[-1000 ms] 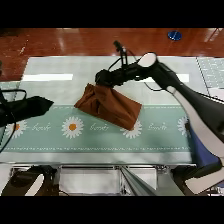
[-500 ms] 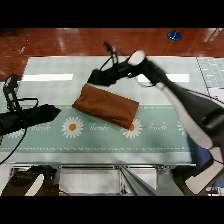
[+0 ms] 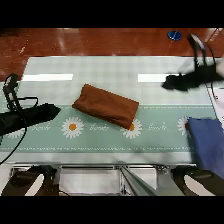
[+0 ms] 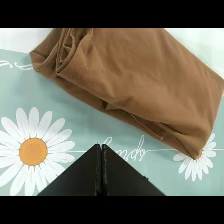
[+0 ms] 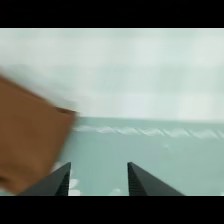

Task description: Fold the shirts.

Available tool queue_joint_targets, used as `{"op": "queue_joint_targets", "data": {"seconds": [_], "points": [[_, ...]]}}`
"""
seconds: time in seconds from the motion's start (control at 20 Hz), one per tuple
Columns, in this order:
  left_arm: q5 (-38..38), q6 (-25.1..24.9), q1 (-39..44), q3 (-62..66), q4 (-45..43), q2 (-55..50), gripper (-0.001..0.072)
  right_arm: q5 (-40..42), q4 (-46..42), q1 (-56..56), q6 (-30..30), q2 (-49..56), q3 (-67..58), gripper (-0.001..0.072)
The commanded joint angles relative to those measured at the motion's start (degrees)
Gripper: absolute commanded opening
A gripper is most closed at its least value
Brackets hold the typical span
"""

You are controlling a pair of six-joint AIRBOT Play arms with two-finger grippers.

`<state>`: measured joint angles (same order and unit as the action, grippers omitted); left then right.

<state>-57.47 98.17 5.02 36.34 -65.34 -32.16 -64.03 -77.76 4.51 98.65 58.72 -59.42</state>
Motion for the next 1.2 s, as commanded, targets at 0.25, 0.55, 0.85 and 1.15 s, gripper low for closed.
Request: {"op": "queue_joint_targets", "data": {"seconds": [0.25, 0.55, 0.85, 1.15], "points": [[-0.13, 0.11, 0.85, -0.04, 0.90, -0.02, 0.0022, 21.75, 43.91, -0.59, -14.93, 0.59, 34.58, 0.0417], [-0.15, 0.11, 0.85, -0.04, 0.90, -0.02, 0.0023, 20.22, 58.73, 6.93, -27.58, 21.59, 24.17, 0.0417], [-0.17, 0.11, 0.85, -0.04, 0.90, -0.02, 0.0022, 14.47, 60.74, 13.31, -32.59, 31.95, 9.66, 0.0023], [-0.17, 0.11, 0.85, -0.04, 0.90, -0.02, 0.0022, 7.15, 34.69, 12.81, -20.46, 29.22, -13.62, 0.0020]]}}
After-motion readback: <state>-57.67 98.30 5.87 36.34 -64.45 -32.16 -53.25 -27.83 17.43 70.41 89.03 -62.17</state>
